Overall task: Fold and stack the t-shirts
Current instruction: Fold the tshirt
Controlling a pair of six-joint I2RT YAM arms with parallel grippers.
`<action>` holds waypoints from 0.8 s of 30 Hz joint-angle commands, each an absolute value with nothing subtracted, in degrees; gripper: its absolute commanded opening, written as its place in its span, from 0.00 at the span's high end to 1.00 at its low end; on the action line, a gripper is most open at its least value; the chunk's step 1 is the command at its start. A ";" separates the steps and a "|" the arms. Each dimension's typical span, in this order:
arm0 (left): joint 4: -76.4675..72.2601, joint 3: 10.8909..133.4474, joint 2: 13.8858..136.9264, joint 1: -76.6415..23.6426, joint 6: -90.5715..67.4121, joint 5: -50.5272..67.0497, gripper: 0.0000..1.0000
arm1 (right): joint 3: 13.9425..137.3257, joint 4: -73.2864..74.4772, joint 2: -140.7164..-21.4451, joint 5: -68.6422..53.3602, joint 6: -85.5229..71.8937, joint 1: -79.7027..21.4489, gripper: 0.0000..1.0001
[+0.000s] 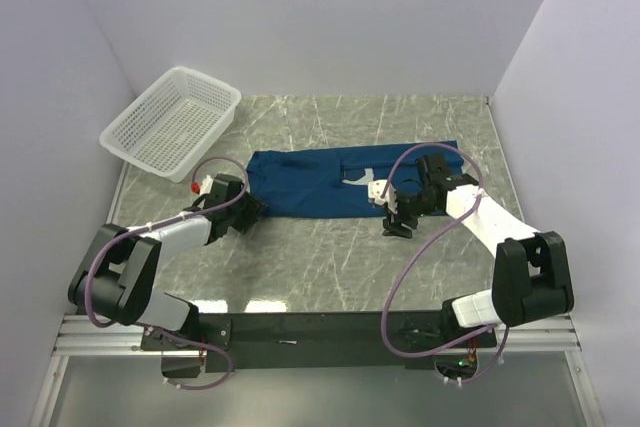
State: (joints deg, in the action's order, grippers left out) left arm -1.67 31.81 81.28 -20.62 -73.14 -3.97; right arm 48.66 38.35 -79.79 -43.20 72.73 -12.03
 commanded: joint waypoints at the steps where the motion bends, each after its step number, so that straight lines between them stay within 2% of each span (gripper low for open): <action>1: 6.15 32.26 83.50 -20.74 -75.32 -11.24 0.43 | 48.52 36.82 -76.91 -45.35 73.04 -10.64 0.34; 11: 6.94 32.35 83.67 -20.21 -72.69 -12.40 0.43 | 48.43 39.72 -77.52 -40.27 76.46 -9.32 0.35; 16: 7.21 30.85 80.86 -20.13 -71.46 -13.53 0.55 | 50.01 41.83 -79.98 -38.85 79.45 -6.77 0.36; 24: 3.70 31.55 82.52 -18.20 -66.10 -11.78 0.67 | 50.36 43.15 -79.98 -37.09 81.82 -5.19 0.37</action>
State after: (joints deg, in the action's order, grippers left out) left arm 1.26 32.12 81.14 -19.31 -70.11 -10.15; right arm 48.75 41.85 -80.40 -37.95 79.42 -5.45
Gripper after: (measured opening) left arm 0.335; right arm 0.631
